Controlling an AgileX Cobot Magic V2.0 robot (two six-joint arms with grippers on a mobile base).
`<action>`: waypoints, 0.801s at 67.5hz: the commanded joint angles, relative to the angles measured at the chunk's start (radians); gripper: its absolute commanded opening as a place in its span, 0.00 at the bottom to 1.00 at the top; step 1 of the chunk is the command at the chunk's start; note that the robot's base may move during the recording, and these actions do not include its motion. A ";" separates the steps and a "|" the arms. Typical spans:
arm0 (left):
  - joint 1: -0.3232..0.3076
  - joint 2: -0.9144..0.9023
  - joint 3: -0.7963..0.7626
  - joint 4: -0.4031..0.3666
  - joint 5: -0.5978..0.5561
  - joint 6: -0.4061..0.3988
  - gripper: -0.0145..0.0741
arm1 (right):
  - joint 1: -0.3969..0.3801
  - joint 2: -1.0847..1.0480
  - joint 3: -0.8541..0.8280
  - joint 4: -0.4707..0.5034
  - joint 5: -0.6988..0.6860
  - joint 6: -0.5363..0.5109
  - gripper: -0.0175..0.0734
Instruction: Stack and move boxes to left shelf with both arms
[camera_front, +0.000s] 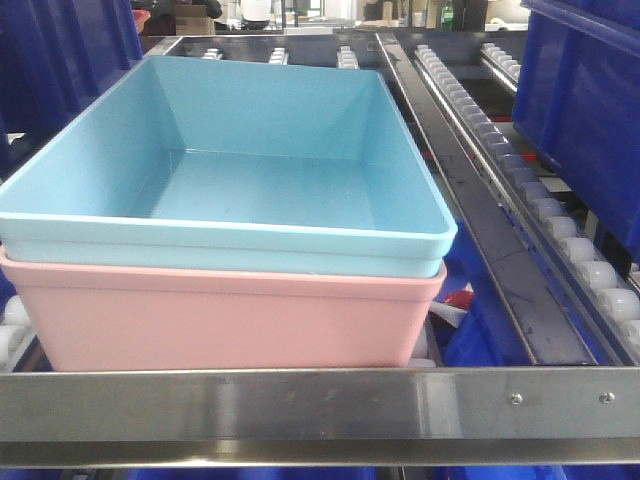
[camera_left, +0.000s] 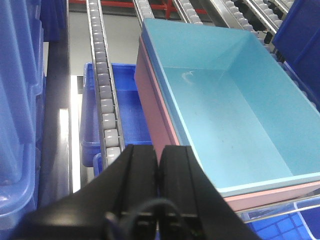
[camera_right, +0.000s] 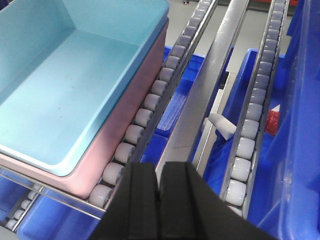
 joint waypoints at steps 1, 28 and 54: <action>-0.001 0.006 -0.027 -0.004 -0.087 0.003 0.16 | -0.005 0.001 -0.028 -0.010 -0.090 -0.008 0.27; 0.104 -0.065 0.060 -0.142 -0.178 0.159 0.16 | -0.005 0.001 -0.028 -0.010 -0.090 -0.008 0.27; 0.339 -0.358 0.380 -0.194 -0.303 0.185 0.16 | -0.005 0.001 -0.028 -0.010 -0.090 -0.008 0.27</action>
